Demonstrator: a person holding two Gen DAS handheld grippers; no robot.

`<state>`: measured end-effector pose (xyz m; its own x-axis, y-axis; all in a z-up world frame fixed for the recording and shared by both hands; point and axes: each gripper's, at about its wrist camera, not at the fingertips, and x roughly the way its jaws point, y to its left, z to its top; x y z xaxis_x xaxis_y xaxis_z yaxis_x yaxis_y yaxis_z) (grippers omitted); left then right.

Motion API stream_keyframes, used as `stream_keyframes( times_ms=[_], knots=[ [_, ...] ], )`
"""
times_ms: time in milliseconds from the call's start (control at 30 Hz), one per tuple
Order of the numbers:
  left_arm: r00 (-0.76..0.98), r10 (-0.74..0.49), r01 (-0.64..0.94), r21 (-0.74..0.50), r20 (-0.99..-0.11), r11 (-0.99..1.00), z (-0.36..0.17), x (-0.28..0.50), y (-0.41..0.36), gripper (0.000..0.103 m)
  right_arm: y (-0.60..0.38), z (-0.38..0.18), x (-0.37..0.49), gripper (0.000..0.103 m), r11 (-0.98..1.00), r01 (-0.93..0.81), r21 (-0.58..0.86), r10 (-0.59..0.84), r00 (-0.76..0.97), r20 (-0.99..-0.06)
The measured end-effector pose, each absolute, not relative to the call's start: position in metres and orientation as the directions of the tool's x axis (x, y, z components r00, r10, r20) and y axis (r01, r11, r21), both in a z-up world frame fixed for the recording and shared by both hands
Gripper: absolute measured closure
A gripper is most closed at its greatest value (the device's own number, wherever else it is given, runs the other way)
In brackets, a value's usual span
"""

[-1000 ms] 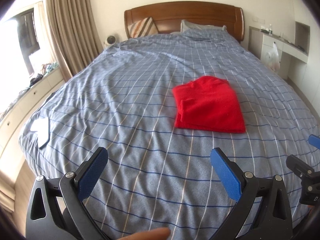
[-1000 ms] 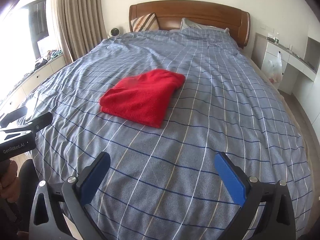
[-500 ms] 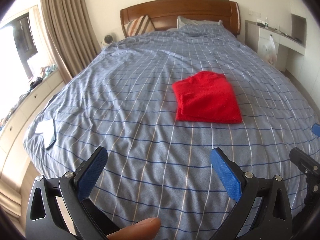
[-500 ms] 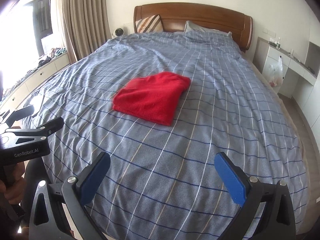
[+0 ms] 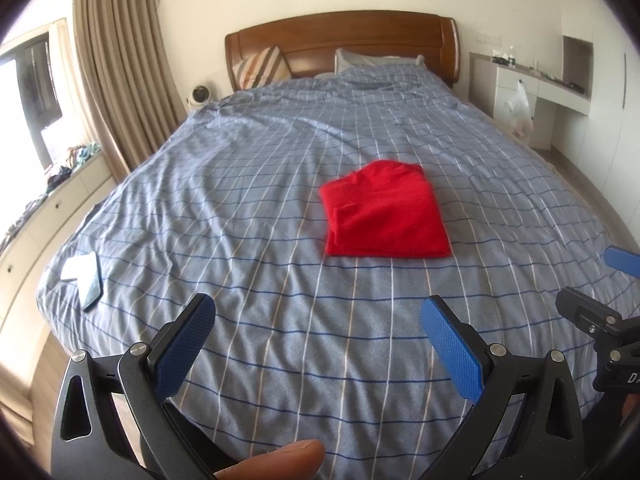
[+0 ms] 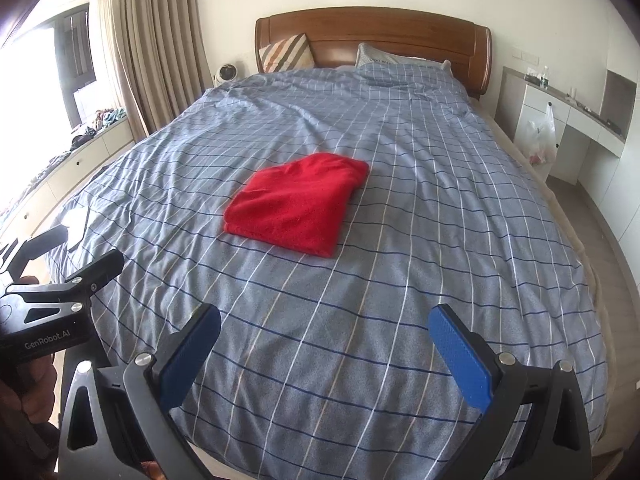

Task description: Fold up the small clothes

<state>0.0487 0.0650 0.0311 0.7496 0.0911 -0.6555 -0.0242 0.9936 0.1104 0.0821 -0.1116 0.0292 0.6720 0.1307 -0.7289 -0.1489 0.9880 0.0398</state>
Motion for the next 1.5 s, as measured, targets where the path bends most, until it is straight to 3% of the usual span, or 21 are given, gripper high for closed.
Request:
stream_keyframes(
  times_ms=[633,800,1500],
  knots=[
    [0.728,0.105,-0.04,0.111,-0.677,0.993,0.032,0.047,0.06,0.0,-0.1,0.05,0.068,0.001,0.985,-0.17,0.013,0.128,0.687,-0.715],
    [0.709,0.102,-0.046,0.099,-0.698,0.994,0.03,0.048,0.06,0.0,-0.094,0.048,0.068,0.001,0.986,-0.147,-0.076,0.05,0.703,-0.71],
    [0.714,0.122,-0.067,0.106,-0.689,0.992,0.032,0.049,0.058,0.0,-0.106,0.058,0.068,0.001,0.985,-0.081,-0.15,-0.046,0.72,-0.693]
  ],
)
